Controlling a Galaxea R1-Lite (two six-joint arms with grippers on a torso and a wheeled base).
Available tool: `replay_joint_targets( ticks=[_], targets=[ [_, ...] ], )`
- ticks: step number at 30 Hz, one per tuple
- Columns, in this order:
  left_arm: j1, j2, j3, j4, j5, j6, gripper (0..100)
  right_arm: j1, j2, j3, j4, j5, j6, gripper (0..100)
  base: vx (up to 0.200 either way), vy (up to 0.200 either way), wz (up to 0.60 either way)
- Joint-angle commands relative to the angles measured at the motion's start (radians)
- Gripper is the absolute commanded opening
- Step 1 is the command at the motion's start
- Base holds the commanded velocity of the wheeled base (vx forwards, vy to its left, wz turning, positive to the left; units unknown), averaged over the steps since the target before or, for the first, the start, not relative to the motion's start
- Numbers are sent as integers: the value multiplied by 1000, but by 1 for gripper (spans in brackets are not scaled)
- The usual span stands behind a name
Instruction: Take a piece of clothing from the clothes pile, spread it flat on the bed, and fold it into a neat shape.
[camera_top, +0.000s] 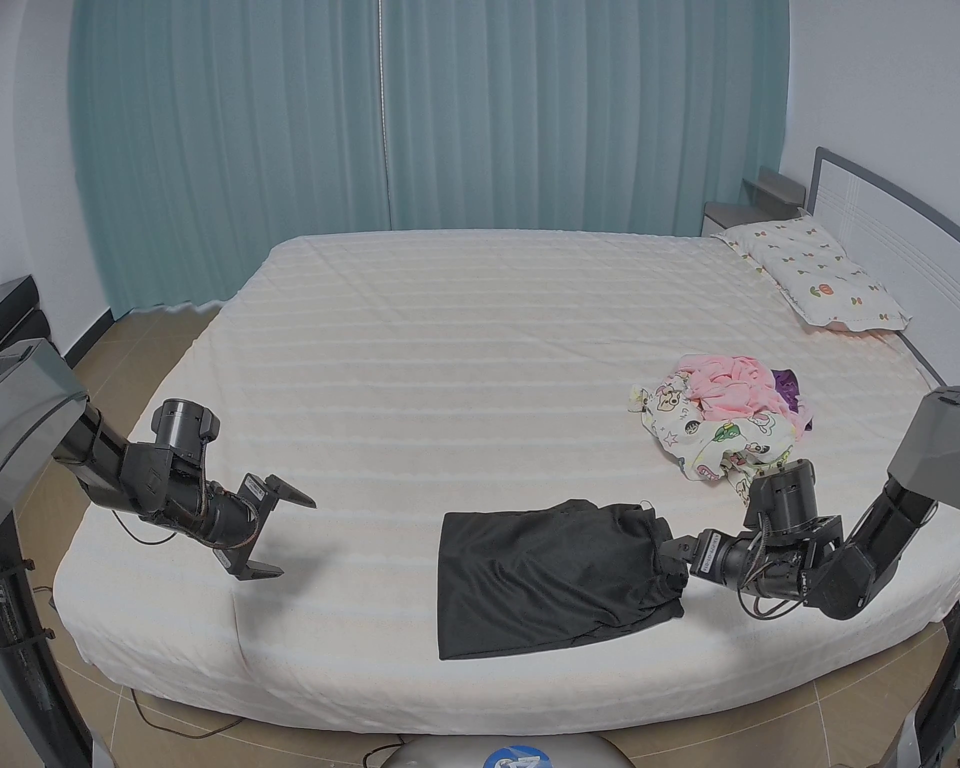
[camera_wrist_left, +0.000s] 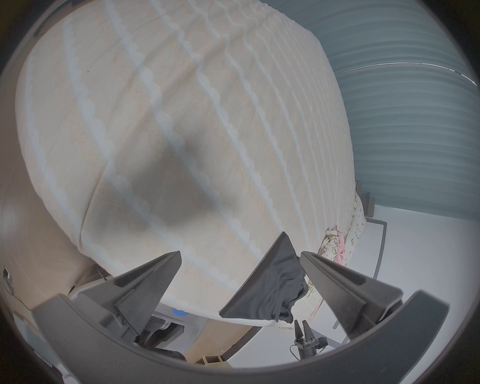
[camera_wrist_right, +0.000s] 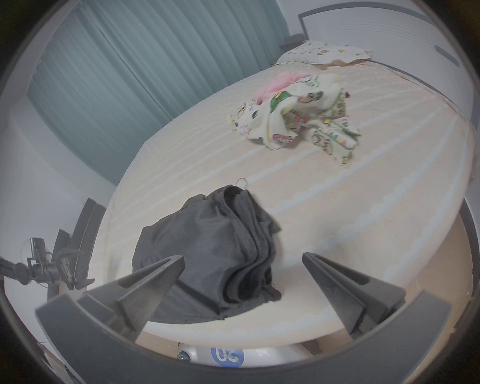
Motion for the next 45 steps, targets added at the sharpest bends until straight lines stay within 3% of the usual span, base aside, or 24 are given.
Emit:
replay_joint_targets(
  ticks=[1,6,16,23,27,37,45],
  targets=[
    [0,3,0,0,0,1,100,32,136,-60,1,-18,-7,100,0,0,0],
    [0,4,-2,0,0,3,100,19,167,-23,1,-30,-88,100,0,0,0],
    [-2,4,-2,0,2,3,100,-135,164,64,-16,-29,-231,100,0,0,0],
    [-2,4,-2,0,2,3,100,-173,93,54,-19,10,-219,100,0,0,0],
    [0,4,-2,0,2,3,100,-173,27,29,-94,137,-118,100,0,0,0],
    [-2,3,0,0,2,3,100,-143,204,-222,-94,139,-84,100,0,0,0],
    [-2,3,0,0,2,3,100,-98,329,-437,42,142,-82,100,0,0,0]
  ],
)
